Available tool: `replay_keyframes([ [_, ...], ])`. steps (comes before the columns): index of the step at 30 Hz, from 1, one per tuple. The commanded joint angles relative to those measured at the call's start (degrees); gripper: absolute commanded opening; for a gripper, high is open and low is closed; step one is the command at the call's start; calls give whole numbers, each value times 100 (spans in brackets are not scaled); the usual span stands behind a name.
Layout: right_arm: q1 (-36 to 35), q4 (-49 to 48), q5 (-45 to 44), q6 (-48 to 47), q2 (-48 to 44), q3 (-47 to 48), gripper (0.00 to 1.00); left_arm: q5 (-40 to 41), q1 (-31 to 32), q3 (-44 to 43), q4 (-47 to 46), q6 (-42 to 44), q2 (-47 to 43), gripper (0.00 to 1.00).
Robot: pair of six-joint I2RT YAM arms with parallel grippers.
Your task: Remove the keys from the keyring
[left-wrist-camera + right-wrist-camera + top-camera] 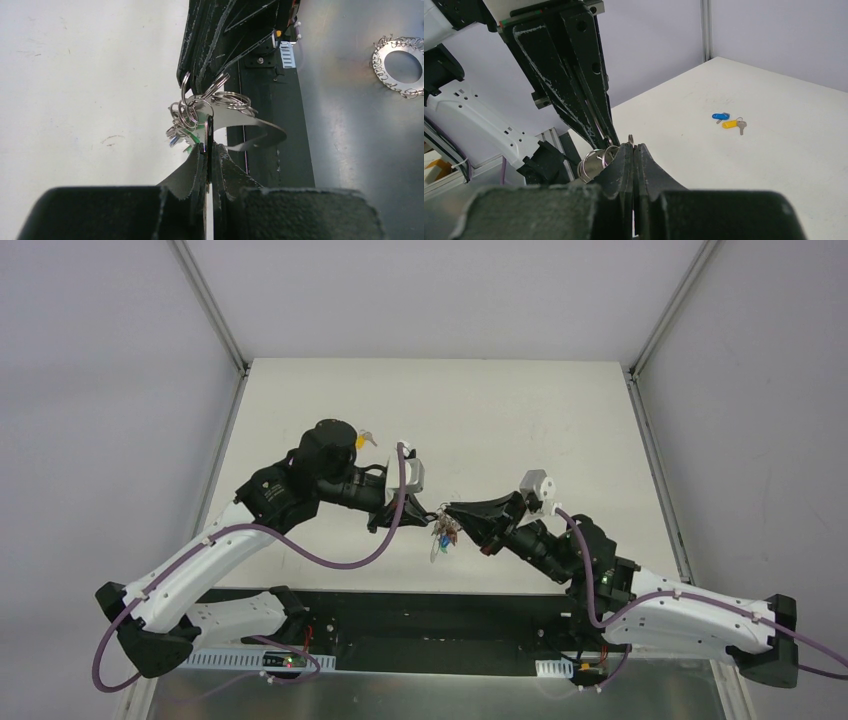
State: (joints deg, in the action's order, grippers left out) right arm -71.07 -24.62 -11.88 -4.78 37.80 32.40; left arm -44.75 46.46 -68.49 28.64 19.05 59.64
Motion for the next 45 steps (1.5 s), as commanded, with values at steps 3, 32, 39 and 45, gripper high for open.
replay_keyframes([
  [3,32,-1216,-247,-208,136,30,0,-373,30,-4,-25,143,27,0],
  [32,67,1569,-1801,1432,305,1035,0,46,30,-185,-25,352,-204,0],
  [39,109,2130,-1656,1601,647,1454,0,18,34,-244,-24,393,-164,0],
  [45,225,2560,-1421,1763,885,1659,0,46,30,-302,-15,423,-131,0],
])
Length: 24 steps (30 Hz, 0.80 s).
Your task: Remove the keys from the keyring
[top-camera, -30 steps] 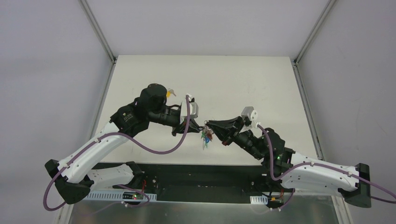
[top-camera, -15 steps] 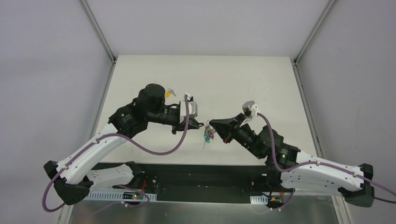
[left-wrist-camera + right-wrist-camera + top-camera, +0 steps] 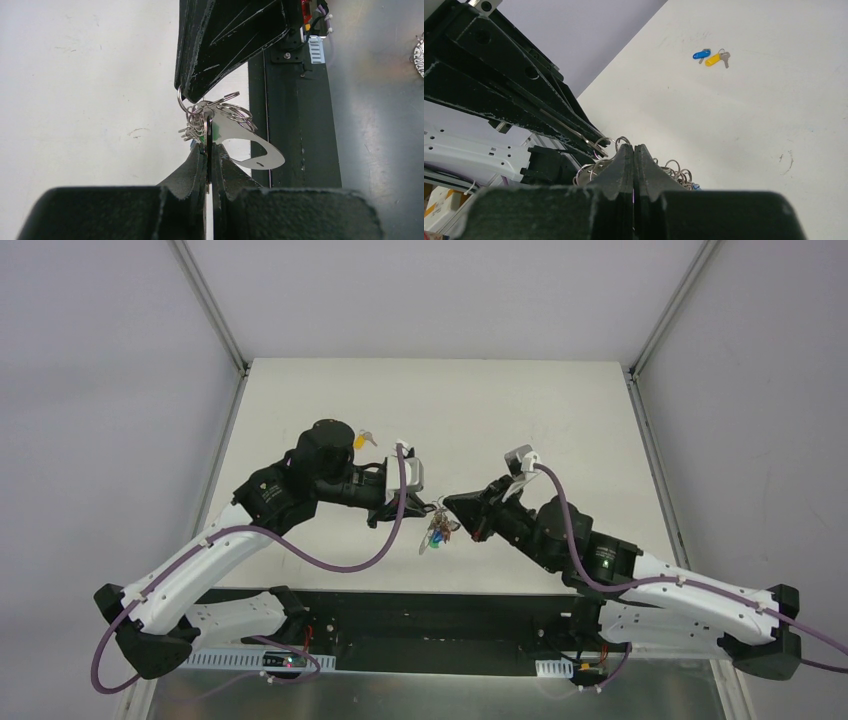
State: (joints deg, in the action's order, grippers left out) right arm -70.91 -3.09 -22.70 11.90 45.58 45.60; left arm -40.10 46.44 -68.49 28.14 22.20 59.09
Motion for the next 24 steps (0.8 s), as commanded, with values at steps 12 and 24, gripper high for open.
replay_keyframes([
  [12,452,727,392,250,482,447,0,-203,33,-427,48,5,-48,0],
  [24,531,812,938,207,657,489,0,77,28,-775,236,-65,183,0],
])
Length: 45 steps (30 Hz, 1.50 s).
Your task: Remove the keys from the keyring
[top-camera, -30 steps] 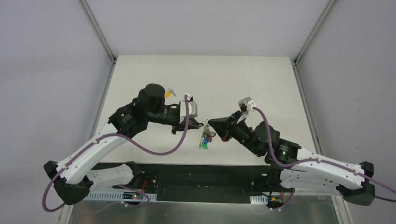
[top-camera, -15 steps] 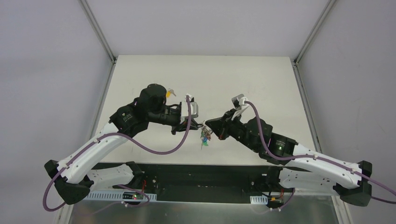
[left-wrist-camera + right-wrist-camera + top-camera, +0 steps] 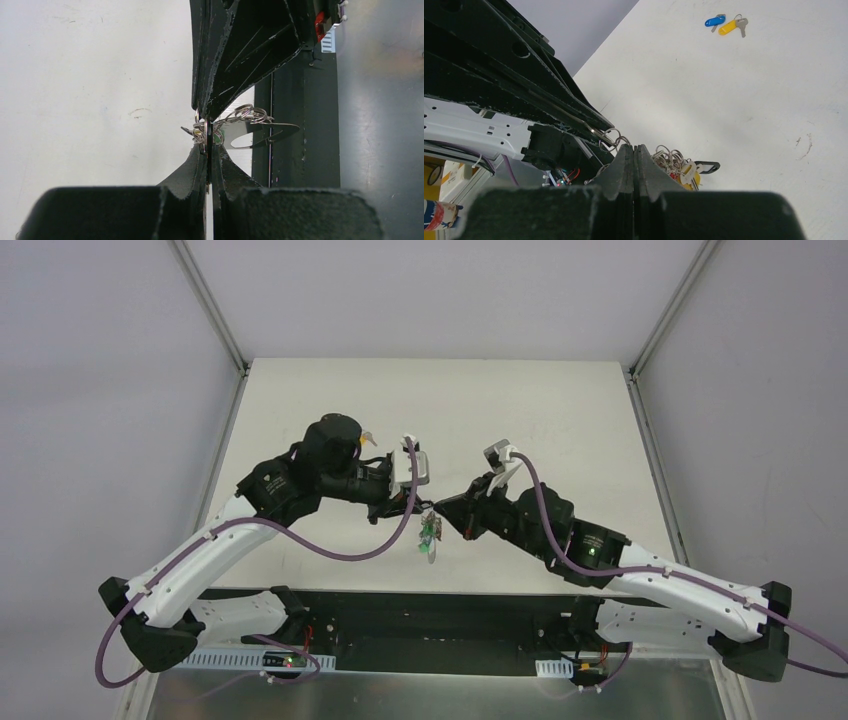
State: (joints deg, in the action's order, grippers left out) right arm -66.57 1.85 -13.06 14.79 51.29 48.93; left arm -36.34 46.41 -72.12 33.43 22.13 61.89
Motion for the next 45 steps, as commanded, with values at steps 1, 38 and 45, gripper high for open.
replay_keyframes([
  [1,93,324,-10,-88,90,155,0,-297,34,-419,-291,-76,-92,0],
  [38,150,206,623,-1869,-1469,-580,45,-478,34,-220,-293,55,-227,0],
  [45,164,-304,1043,-2997,-1339,-761,46,-1026,21,63,-293,1181,-392,0],
])
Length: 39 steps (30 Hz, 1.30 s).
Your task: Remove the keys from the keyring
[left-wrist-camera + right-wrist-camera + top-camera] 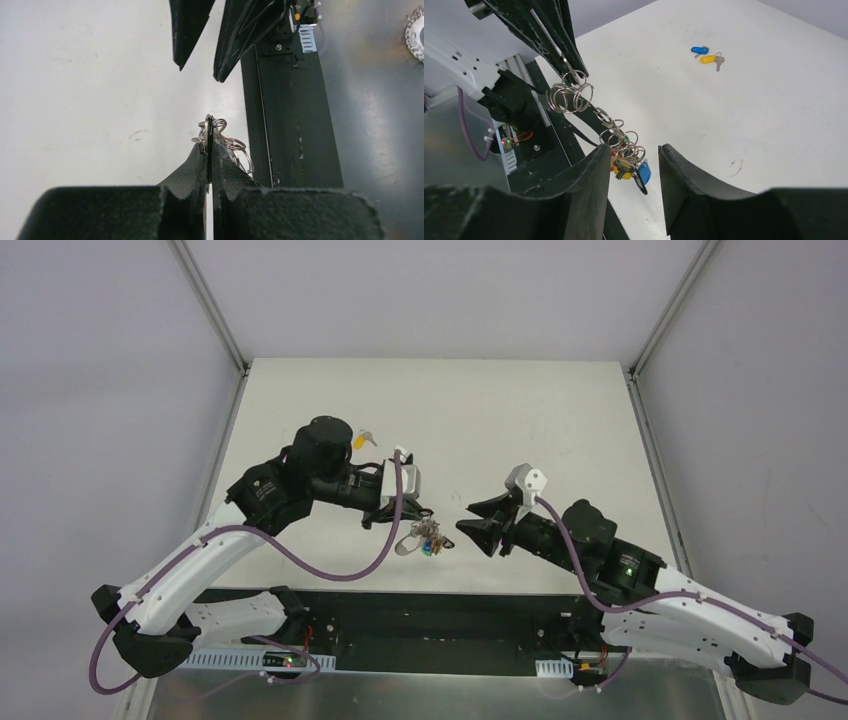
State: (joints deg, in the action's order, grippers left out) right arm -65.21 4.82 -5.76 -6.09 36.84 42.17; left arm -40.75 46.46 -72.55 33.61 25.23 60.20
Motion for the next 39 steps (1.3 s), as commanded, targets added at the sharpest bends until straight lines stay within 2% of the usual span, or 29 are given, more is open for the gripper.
replay_keyframes([
  [1,26,-725,319,-1041,136,-130,46,-638,21,124,-292,994,-240,0],
  [9,175,-1748,519,-1514,379,-425,46,-1313,17,97,155,2091,-129,0],
  [16,467,-1888,1532,-1499,378,-480,46,-1733,15,121,406,2601,-111,0],
  [26,875,-1915,3325,-1107,368,-475,46,-1849,21,126,641,2760,-115,0],
  [39,898,-2524,4362,-706,1068,-165,51,-2086,21,137,709,2823,-161,0],
])
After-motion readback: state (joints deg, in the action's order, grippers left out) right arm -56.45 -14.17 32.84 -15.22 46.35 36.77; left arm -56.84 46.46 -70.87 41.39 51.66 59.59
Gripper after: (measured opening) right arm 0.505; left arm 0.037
